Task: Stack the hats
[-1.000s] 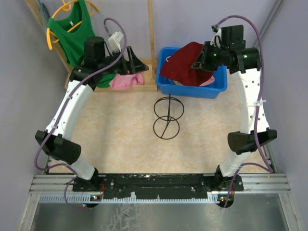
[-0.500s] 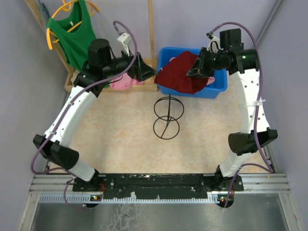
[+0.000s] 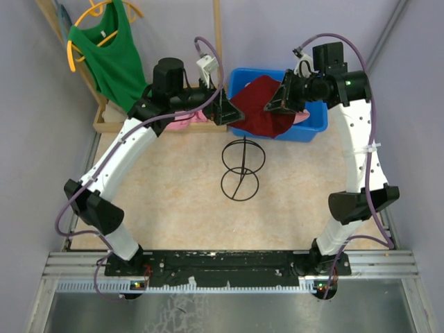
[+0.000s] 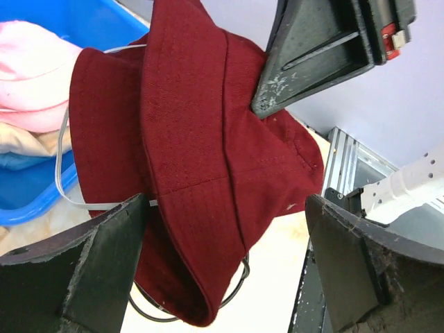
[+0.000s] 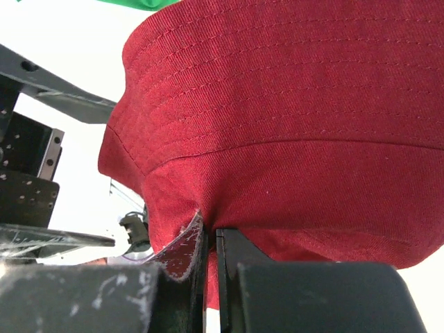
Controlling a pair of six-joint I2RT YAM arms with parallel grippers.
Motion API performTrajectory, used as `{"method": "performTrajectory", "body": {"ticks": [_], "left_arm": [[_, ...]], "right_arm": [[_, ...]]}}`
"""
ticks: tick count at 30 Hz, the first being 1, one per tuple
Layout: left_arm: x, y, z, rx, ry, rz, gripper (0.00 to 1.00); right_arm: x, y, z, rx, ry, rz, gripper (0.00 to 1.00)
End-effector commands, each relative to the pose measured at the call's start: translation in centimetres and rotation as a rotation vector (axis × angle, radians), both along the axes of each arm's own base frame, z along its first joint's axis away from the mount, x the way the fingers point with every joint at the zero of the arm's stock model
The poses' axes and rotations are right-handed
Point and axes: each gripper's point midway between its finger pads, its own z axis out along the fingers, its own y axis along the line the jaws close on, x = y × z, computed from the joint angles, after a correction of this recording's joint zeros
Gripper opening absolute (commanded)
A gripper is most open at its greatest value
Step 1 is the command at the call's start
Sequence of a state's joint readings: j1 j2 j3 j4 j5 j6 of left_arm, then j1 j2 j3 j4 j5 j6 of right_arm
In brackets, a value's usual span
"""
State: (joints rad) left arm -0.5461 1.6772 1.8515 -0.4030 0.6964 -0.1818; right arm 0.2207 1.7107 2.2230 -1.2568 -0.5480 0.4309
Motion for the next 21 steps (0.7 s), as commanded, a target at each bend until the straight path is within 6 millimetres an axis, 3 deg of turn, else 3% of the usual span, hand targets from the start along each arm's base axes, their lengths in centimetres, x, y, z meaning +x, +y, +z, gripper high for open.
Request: {"method": "performTrajectory", "body": {"ticks": [1, 3, 5, 8, 12, 13, 14, 17, 19, 21], "left_arm": [[0.0, -0.6, 0.7, -0.007, -0.020, -0.033, 0.99], [-0.2, -1.0, 0.8, -0.019, -0.005, -0.059, 0.96], [-0.6, -1.7, 0.7, -0.039, 0.020, -0.104, 0.85], [-1.1, -2.7, 0.6, -0.063, 0.058, -0.164, 0.42], [-1.3, -3.5, 1.2, -0.105, 0.099, -0.204, 0.01], [-1.0, -3.7, 1.6, -0.119, 0.100, -0.201, 0.00], [-0.9, -3.8, 2.4, -0.138, 0.099, -0.198, 0.00], [-0.2, -4.1, 5.1, -0.190, 0.087, -0.182, 0.00], [0.4, -4.3, 6.7, -0.215, 0.081, -0.170, 0.00], [1.1, -4.3, 7.8, -0.234, 0.072, -0.149, 0.00]], "right_arm": [[-0.5, 0.9, 3.1, 0.056, -0.102, 0.037, 0.00], [-0.4, 1.0, 2.9, 0.056, -0.098, 0.040, 0.00], [-0.2, 1.3, 2.7, 0.060, -0.096, 0.043, 0.00], [0.1, 1.8, 2.6, 0.074, -0.094, 0.048, 0.00], [0.8, 2.2, 3.3, 0.086, -0.116, 0.051, 0.04], [0.9, 2.2, 3.6, 0.085, -0.126, 0.049, 0.08], [1.1, 2.1, 4.0, 0.079, -0.138, 0.040, 0.18], [0.9, 1.5, 4.8, 0.058, -0.179, 0.017, 0.57], [0.7, 0.9, 5.2, 0.052, -0.209, -0.010, 0.69], [0.2, -0.1, 6.4, 0.085, -0.249, -0.062, 0.72]]}}
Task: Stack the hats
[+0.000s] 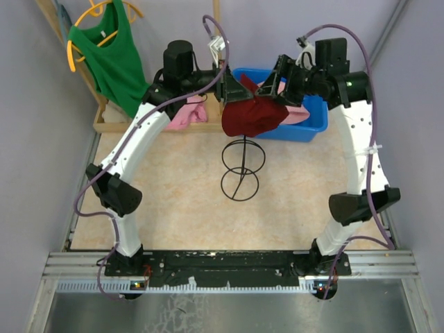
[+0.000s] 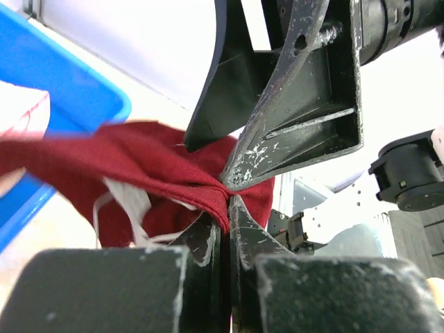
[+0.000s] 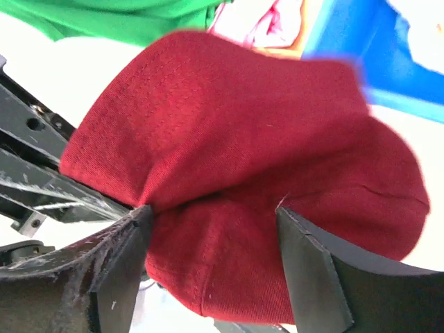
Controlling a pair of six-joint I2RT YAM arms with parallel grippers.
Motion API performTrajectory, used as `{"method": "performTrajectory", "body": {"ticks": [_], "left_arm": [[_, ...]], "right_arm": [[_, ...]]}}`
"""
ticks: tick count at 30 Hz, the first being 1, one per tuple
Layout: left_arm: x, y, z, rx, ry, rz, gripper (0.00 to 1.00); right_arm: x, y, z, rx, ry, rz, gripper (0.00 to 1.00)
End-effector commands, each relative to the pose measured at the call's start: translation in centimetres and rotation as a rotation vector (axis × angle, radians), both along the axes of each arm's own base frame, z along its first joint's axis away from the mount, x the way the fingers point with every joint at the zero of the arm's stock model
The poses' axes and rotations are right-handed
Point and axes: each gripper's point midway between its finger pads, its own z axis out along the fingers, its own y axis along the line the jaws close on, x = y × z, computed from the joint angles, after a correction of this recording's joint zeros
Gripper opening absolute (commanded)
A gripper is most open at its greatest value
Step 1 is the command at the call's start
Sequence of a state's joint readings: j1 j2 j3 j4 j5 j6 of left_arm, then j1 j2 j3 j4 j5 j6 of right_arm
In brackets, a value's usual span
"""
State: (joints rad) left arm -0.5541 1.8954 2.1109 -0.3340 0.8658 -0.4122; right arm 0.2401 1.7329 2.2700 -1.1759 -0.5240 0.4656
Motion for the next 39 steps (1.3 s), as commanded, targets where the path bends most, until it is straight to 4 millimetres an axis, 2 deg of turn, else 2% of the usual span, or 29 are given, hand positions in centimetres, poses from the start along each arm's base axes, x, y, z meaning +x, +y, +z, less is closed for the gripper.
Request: {"method": "performTrajectory", "body": {"ticks": [1, 5, 8, 13, 15, 19, 24, 27, 30, 34, 39], "left_arm": [[0.4, 0.0, 5.8, -0.112, -0.069, 0.027, 0.00], [1.2, 0.4, 6.6, -0.136, -0.078, 0.062, 0.00], [1.4, 0.5, 6.6, -0.138, -0.070, 0.059, 0.00], [1.5, 0.6, 6.8, -0.146, -0.068, 0.060, 0.00], [1.3, 0.7, 7.1, -0.155, -0.066, 0.057, 0.00], [1.0, 0.8, 7.6, -0.162, -0.067, 0.050, 0.00], [0.6, 1.3, 8.4, -0.171, -0.077, 0.053, 0.00], [0.7, 1.6, 8.5, -0.169, -0.077, 0.058, 0.00], [0.7, 1.8, 8.6, -0.170, -0.078, 0.060, 0.00], [0.6, 1.9, 8.9, -0.173, -0.081, 0.056, 0.00], [0.5, 1.9, 9.1, -0.182, -0.081, 0.051, 0.00]], "right_arm": [[-1.9, -1.6, 5.1, 0.081, -0.181, -0.066, 0.73], [-3.4, -3.1, 5.2, 0.172, -0.163, -0.114, 0.74], [-4.5, -3.5, 4.2, 0.161, -0.130, -0.122, 0.74], [-5.8, -3.6, 3.8, 0.201, -0.149, -0.149, 0.75], [-5.5, -3.6, 2.8, 0.210, -0.131, -0.156, 0.75], [-4.5, -3.5, 2.5, 0.258, -0.145, -0.181, 0.75], [-3.7, -4.3, 4.1, 0.465, -0.153, -0.208, 0.74], [-4.3, -4.6, 5.2, 0.582, -0.154, -0.184, 0.74], [-4.5, -4.9, 5.4, 0.665, -0.140, -0.169, 0.74], [-3.8, -4.8, 5.1, 0.760, -0.107, -0.146, 0.74], [-2.4, -4.5, 3.6, 0.802, -0.011, -0.144, 0.74]]}}
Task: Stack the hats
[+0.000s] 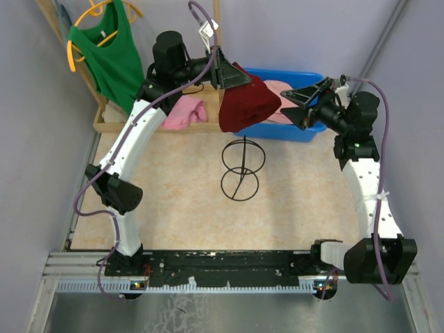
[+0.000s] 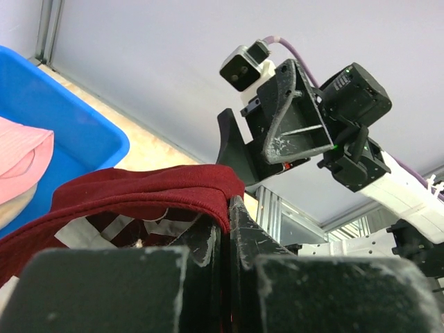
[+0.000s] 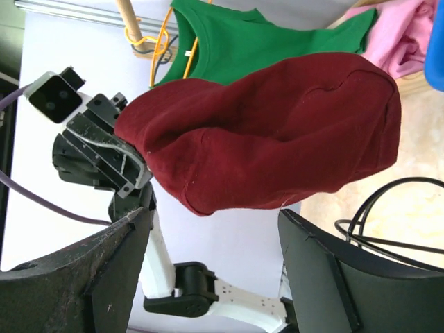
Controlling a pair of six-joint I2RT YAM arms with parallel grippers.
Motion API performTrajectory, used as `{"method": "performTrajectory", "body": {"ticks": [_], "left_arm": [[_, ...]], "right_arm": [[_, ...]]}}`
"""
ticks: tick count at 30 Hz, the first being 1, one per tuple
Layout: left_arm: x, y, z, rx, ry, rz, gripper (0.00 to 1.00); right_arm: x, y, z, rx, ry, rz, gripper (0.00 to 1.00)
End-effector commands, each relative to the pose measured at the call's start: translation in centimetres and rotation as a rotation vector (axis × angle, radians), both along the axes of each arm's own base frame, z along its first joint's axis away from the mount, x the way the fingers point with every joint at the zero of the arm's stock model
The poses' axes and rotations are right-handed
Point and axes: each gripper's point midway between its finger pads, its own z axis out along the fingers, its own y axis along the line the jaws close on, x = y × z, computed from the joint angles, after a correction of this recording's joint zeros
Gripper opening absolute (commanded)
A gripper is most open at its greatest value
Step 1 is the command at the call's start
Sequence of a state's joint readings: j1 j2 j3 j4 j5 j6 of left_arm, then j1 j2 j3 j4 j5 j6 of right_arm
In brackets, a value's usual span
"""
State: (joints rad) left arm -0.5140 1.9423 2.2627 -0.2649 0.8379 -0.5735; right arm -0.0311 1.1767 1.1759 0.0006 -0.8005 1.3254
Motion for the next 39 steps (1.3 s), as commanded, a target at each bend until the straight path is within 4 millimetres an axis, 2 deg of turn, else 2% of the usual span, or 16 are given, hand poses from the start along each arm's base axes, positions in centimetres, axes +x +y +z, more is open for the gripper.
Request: {"method": "performTrajectory", "body": {"ticks": [1, 12, 16, 18, 22, 24, 28, 32, 35, 39], "left_arm": [[-1.4, 0.9, 3.9, -0.064, -0.093, -0.015, 0.00], [-1.7, 0.9, 4.7, -0.084, -0.103, -0.028, 0.00], [-1.8, 0.9, 4.7, -0.090, -0.100, -0.036, 0.00], [-1.7, 0.9, 4.5, -0.087, -0.098, -0.034, 0.00], [-1.6, 1.1, 4.4, -0.085, -0.101, -0.023, 0.00], [-1.5, 1.4, 4.5, -0.085, -0.104, -0.016, 0.00], [-0.7, 2.5, 4.2, -0.074, -0.100, 0.013, 0.00], [0.4, 4.0, 3.2, -0.059, -0.074, 0.065, 0.00], [0.6, 4.2, 2.1, -0.053, -0.042, 0.074, 0.00], [0.1, 3.9, -0.4, -0.059, 0.047, 0.050, 0.00]], "right_arm": [[0.1, 0.7, 1.8, 0.076, -0.028, 0.080, 0.74], [2.4, 0.9, -0.6, 0.127, 0.055, 0.096, 0.75], [3.6, 1.4, -0.7, 0.148, 0.056, 0.104, 0.72], [4.0, 1.8, -0.7, 0.148, 0.060, 0.111, 0.62], [4.0, 1.9, -0.5, 0.137, 0.062, 0.109, 0.16], [3.9, 1.8, -0.5, 0.124, 0.061, 0.106, 0.01], [3.4, 1.2, -0.5, 0.039, 0.070, 0.085, 0.00], [2.3, -0.2, 1.3, -0.151, 0.047, 0.043, 0.00], [1.1, -0.6, 3.9, -0.264, 0.002, 0.041, 0.00], [0.1, -1.4, 4.3, -0.402, 0.031, 0.027, 0.00]]}}
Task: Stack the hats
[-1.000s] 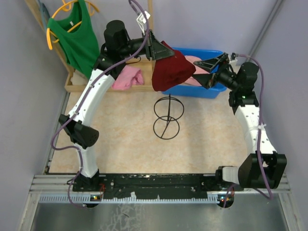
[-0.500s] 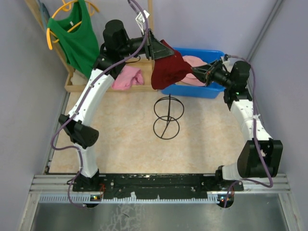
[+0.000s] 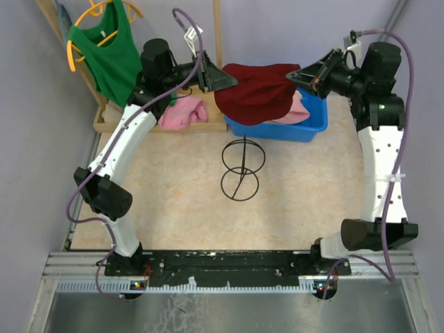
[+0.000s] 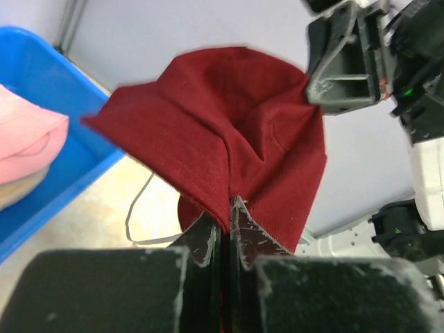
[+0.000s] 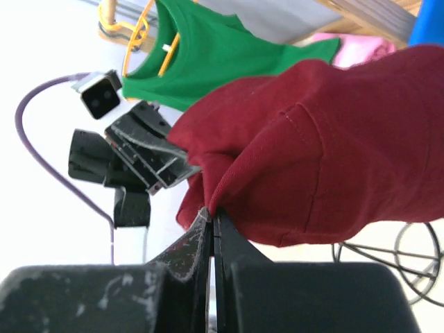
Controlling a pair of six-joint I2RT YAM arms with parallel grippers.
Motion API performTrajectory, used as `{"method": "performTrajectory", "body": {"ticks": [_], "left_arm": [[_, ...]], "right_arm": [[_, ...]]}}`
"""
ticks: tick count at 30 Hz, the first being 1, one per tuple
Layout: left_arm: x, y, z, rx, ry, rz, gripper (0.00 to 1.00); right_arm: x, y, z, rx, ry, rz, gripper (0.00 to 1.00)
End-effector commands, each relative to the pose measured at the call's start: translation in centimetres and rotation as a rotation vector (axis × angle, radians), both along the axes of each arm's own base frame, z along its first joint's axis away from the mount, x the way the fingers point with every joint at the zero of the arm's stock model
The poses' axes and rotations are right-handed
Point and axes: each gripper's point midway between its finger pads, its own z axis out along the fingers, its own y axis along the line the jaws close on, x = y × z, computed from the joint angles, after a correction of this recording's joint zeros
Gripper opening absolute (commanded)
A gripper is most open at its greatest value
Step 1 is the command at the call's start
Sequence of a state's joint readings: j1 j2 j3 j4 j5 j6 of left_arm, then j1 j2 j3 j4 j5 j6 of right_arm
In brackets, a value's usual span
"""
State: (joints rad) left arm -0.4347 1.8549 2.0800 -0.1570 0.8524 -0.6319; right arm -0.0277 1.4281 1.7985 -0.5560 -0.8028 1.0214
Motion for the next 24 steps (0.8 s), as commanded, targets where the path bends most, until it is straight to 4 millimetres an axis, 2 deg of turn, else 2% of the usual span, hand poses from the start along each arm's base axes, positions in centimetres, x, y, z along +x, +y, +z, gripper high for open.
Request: {"method": "performTrajectory", "body": {"ticks": [1, 6, 11, 14, 17, 20, 24], "left_arm": [[-1.7, 0.6, 0.3, -0.044, 0.007, -0.012, 0.00], [-3.4, 0.8, -1.3, -0.031, 0.055, -0.012, 0.00], [-5.1, 2.2, -3.5, 0.006, 0.058, 0.033, 0.00], [-6.0, 2.6, -5.2, 0.018, 0.067, 0.034, 0.00], [-6.5, 2.9, -8.0, 0.033, 0.121, 0.040, 0.00], [-6.9, 3.2, -8.9, 0.030, 0.158, 0.052, 0.00], [-7.2, 3.2, -7.1, -0.013, 0.147, 0.052, 0.00]], "right_arm": [[-2.4, -1.0, -1.9, -0.230, 0.067, -0.002, 0.00], [-4.2, 0.5, -3.4, -0.371, 0.120, 0.047, 0.00], [-4.8, 1.9, -5.8, -0.355, 0.152, 0.073, 0.00], [-5.0, 2.7, -6.9, -0.353, 0.167, 0.086, 0.00], [-5.2, 3.4, -7.8, -0.367, 0.186, 0.105, 0.02], [-5.5, 3.9, -7.4, -0.387, 0.177, 0.110, 0.04], [-5.6, 3.6, -5.2, -0.397, 0.140, 0.092, 0.03]]}}
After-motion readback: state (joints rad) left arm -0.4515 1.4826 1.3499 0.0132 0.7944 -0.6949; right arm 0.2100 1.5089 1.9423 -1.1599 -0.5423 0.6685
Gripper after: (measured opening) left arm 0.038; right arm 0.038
